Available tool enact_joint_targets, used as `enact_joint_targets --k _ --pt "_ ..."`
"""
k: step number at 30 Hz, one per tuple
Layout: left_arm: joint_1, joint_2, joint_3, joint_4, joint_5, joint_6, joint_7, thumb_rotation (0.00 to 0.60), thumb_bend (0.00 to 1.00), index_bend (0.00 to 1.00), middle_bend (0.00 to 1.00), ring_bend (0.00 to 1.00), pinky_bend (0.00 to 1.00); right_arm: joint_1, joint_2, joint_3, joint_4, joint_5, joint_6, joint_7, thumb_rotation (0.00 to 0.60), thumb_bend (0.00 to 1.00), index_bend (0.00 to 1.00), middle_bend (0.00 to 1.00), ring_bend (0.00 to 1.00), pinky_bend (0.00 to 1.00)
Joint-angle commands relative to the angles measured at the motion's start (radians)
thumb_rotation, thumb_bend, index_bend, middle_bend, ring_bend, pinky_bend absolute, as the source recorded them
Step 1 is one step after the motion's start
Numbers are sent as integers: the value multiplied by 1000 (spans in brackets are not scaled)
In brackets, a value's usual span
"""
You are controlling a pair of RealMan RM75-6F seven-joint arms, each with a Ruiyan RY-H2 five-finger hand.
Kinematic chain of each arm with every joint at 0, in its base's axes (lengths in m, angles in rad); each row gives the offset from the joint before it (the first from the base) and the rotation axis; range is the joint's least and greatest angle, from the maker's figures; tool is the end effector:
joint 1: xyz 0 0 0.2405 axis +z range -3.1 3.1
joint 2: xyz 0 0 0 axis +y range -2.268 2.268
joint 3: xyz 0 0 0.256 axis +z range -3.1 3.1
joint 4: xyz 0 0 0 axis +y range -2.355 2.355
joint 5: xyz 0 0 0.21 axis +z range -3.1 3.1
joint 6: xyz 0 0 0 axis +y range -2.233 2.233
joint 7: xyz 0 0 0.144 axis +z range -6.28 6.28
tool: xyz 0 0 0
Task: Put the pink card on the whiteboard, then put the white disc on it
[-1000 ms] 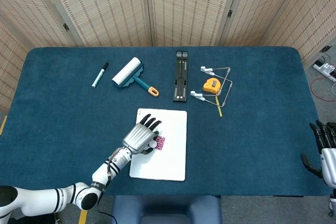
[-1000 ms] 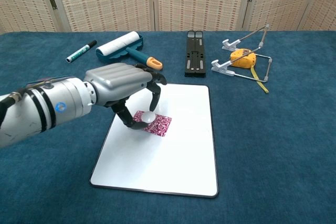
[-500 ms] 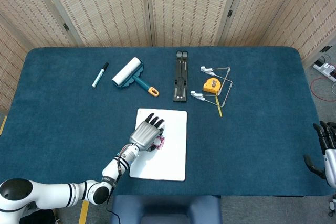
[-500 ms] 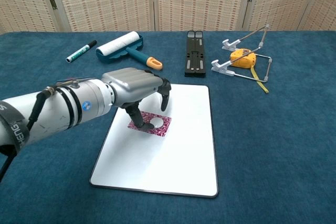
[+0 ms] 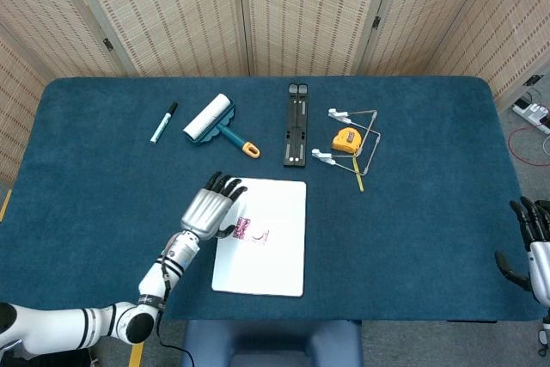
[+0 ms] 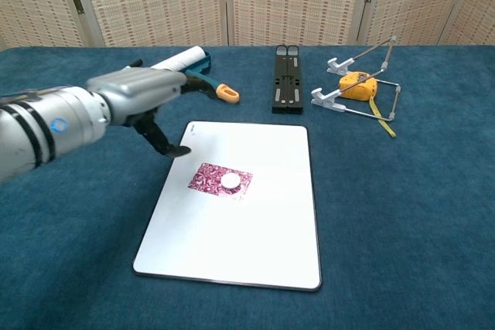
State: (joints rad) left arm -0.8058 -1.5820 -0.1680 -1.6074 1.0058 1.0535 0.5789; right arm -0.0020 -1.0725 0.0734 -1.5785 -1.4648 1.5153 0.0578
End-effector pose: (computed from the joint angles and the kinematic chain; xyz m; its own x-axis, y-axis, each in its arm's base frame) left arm -0.1051 0.3284 -0.0248 0.5097 0.2061 0.8353 0.8144 -0.4284 -0.3913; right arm -0.3360 -0.1579 0.1875 0.4143 0.0234 0.9098 -0.9060 0.1055 0.4098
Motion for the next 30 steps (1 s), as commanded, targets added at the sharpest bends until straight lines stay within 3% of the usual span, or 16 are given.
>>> enact_joint_targets --k 1,14,22,30 --pt "76 84 17 -56 63 90 -71 600 330 185 132 100 0 13 -2 -2 10 -10 -19 31 600 363 0 57 67 0" --pt "373 267 142 -74 225 392 -269 600 330 219 132 113 0 31 6 -29 13 -71 -38 134 600 364 0 58 68 0" --pt "499 319 192 -86 263 479 -316 600 331 219 132 113 0 59 22 -40 -16 -102 -71 180 600 363 0 58 62 0" --pt "571 337 195 -100 308 528 -349 600 331 218 132 110 0 86 -8 -41 -20 -135 -74 144 600 363 0 58 62 0"
